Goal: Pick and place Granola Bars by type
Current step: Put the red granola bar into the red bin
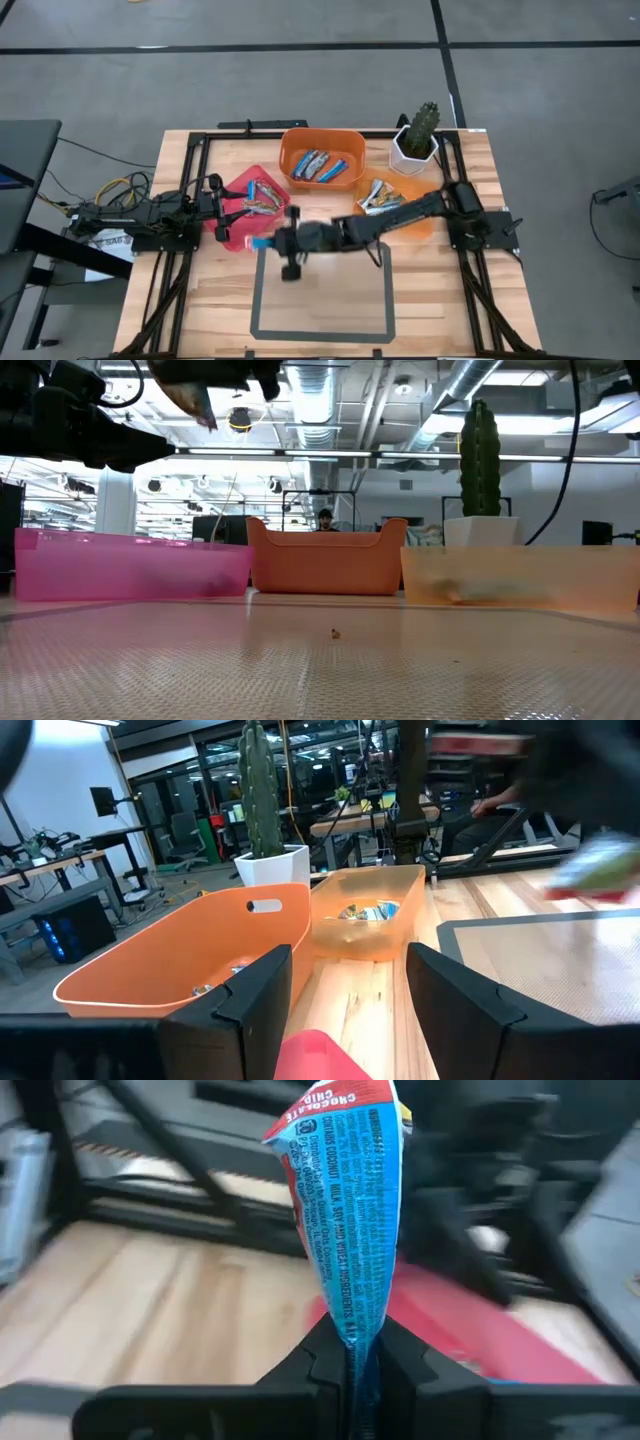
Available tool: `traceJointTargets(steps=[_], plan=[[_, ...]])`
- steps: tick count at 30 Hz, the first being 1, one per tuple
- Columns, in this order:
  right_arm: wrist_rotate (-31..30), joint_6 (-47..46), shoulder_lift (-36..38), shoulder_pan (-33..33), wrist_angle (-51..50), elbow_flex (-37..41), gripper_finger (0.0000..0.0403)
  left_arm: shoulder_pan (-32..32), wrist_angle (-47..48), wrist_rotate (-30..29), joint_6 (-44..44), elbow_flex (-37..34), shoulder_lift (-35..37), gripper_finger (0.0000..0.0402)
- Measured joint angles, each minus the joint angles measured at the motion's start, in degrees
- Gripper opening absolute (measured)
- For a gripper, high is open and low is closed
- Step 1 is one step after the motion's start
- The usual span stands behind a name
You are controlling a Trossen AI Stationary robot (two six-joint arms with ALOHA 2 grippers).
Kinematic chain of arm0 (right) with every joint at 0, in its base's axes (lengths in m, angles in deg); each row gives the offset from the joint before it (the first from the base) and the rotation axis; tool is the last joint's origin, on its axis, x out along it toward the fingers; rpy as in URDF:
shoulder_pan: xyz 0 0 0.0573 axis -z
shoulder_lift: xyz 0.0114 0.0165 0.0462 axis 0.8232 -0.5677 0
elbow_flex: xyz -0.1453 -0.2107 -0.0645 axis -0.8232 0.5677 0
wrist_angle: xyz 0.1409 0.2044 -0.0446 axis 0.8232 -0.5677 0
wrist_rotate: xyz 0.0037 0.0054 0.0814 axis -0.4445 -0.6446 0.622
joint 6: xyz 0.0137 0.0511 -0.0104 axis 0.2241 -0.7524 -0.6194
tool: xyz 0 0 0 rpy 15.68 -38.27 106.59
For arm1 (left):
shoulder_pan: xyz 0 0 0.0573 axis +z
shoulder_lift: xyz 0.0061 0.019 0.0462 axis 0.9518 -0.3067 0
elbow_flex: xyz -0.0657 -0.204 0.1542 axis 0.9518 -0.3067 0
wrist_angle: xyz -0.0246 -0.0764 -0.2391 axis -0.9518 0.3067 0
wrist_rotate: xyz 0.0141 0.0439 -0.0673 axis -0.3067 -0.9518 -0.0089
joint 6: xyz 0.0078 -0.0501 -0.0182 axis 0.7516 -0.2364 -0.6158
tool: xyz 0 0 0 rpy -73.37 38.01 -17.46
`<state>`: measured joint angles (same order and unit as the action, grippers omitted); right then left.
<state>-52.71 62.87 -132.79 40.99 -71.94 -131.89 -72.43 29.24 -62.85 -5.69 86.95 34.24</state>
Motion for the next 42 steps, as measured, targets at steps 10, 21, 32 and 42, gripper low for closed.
traceJointTargets(steps=[10, 21, 32, 42], plan=[[-0.1, 2.5, 0.0, 6.7, 5.2, 0.0, 0.0026, 0.0, 0.0, 0.0, 0.0, 0.0, 0.0, 0.0193], [-0.1, 2.4, -0.1, 12.7, 6.7, 0.0, 0.0021, 0.0, 0.0, 0.0, 0.0, 0.0, 0.0, 0.0193], [0.0, -1.0, -0.1, 17.1, 7.3, 0.0, 0.0021, 0.0, 0.0, 0.0, 0.0, 0.0, 0.0, 0.0193], [0.0, -6.2, -1.4, 19.7, -0.8, -3.5, 0.0024, 0.0, 0.0, 0.0, 0.0, 0.0, 0.0, 0.0193]])
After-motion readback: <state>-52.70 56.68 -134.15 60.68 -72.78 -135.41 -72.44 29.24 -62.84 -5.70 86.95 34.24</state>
